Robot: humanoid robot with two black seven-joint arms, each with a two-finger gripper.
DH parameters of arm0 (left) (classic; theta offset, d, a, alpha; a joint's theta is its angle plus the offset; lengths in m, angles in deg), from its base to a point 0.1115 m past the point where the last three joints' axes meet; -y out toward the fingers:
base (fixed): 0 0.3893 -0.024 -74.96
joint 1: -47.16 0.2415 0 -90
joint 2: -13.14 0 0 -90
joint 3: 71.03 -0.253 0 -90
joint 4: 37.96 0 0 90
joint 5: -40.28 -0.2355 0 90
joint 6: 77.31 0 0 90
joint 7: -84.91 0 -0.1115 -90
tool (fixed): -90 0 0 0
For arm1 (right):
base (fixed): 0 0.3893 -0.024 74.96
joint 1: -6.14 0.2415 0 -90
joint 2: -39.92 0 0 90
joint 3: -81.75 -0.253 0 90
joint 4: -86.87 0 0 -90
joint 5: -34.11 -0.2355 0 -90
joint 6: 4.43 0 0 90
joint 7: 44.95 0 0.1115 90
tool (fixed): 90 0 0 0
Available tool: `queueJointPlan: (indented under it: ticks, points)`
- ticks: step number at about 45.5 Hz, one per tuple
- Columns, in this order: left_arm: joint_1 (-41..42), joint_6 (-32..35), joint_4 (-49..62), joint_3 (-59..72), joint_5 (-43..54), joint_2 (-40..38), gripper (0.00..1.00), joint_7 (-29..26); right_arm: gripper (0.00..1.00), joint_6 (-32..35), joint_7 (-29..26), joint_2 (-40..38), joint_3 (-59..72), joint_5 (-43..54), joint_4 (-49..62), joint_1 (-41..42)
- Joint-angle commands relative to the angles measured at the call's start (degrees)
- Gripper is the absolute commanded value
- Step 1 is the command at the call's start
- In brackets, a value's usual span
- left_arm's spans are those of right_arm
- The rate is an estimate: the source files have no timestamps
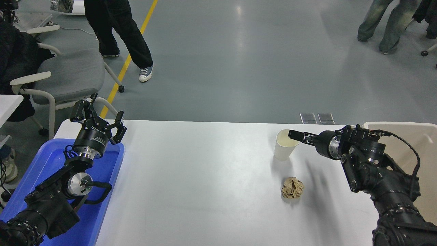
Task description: Dispose of the paper cup in the dustbin
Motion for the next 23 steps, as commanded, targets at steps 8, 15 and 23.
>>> queueJointPlan:
  ticks: [8, 15, 23]
  points:
    - [0.0, 0.0, 0.0, 0.0, 0.0, 0.0, 1.00, 0.0, 0.93, -4.5, 0.4, 0.0, 0.0, -0.3, -4.6, 0.3]
    - [0.0, 0.0, 0.0, 0.0, 0.0, 0.0, 1.00, 0.0, 0.86, -4.6, 0.4, 0.0, 0.0, -0.3, -5.5, 0.3]
    - [0.0, 0.0, 0.0, 0.0, 0.0, 0.0, 1.00, 0.0, 0.78, -4.7, 0.5, 0.0, 0.2, -0.2, -6.3, 0.3]
